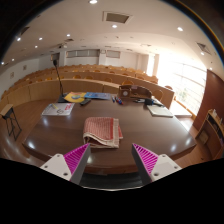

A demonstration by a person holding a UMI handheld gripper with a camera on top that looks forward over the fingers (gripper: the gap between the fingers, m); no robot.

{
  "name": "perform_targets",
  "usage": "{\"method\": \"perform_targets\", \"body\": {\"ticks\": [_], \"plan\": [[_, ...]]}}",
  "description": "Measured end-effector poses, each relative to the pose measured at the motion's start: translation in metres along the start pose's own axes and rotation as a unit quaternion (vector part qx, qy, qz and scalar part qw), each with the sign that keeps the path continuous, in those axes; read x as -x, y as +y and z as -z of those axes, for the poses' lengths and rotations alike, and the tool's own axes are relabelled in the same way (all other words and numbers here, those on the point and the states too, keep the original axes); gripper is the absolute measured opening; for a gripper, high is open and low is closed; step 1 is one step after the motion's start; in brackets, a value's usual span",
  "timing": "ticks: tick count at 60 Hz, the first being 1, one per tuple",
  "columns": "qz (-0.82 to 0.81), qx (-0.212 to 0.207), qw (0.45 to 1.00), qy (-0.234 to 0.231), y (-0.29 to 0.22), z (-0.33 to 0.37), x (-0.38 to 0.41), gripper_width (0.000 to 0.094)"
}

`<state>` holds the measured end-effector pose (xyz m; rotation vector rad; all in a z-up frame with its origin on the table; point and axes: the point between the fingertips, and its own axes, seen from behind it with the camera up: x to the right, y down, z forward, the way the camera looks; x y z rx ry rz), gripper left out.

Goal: Fold towel

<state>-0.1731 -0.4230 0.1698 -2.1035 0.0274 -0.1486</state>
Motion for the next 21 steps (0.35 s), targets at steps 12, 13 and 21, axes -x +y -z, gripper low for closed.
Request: {"method": "perform_targets", "body": {"ticks": [12,13,21], "plan": [[0.004,-0.003,1.0,-0.005,0.02,0.063,0.009,0.0851],[0.003,-0.003,1.0,-0.005,0.021,0.067,0.009,0.0851],[0.004,-0.012,1.0,-0.008,0.02,0.089,0.011,0.085]]}}
